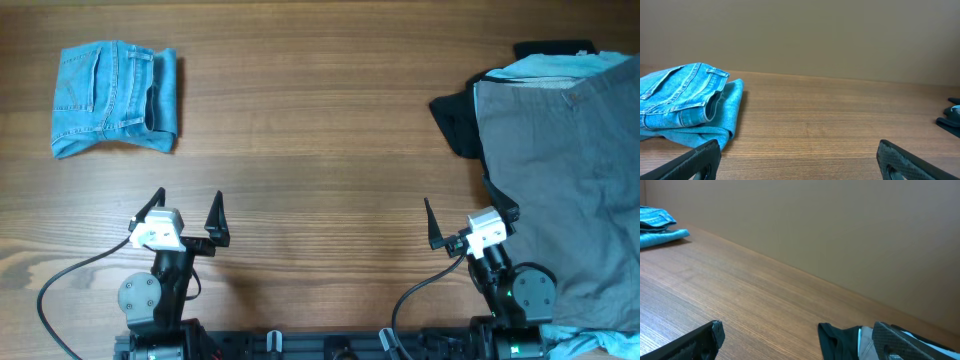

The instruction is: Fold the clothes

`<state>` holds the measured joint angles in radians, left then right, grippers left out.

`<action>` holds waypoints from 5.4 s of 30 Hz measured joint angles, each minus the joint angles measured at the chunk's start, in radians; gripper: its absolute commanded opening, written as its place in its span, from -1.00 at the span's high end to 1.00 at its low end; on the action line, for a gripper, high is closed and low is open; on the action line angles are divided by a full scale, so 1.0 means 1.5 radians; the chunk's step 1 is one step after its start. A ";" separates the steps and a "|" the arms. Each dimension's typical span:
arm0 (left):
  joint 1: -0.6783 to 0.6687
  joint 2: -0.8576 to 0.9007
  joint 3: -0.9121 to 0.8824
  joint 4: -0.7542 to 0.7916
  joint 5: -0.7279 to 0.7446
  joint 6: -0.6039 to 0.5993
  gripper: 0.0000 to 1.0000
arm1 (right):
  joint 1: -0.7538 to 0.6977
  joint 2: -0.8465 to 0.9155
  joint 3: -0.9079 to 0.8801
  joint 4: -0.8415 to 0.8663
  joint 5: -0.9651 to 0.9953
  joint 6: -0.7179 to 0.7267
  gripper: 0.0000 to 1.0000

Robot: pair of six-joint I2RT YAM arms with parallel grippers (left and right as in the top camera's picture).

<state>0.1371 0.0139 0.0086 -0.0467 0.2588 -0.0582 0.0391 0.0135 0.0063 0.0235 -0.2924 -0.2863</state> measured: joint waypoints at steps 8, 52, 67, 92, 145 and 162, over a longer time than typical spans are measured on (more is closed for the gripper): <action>0.000 0.000 0.000 0.000 0.000 0.000 -1.00 | 0.000 0.000 0.000 0.000 0.000 0.000 -0.99; 0.000 0.190 0.364 -0.216 0.031 -0.005 -1.00 | -0.002 0.284 0.477 -0.409 -0.024 0.160 -0.99; -0.001 0.727 0.773 -0.539 0.154 -0.005 -1.00 | -0.085 1.210 1.061 -0.542 0.149 0.279 -0.57; 0.004 0.718 0.773 -0.527 0.166 -0.006 -1.00 | -0.143 1.159 1.110 -0.569 0.152 0.276 0.91; 0.047 1.260 0.801 -0.226 -0.005 -0.102 -0.28 | 0.142 1.034 1.146 -0.826 0.187 0.523 -0.71; -0.055 0.912 0.798 -0.452 0.025 -0.110 -0.58 | 0.077 1.462 1.130 -0.583 0.060 0.346 -0.07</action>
<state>0.0551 1.3819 1.2049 -0.7246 0.2970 -0.2226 0.1543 2.2059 1.7012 -0.8516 -0.2028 0.2321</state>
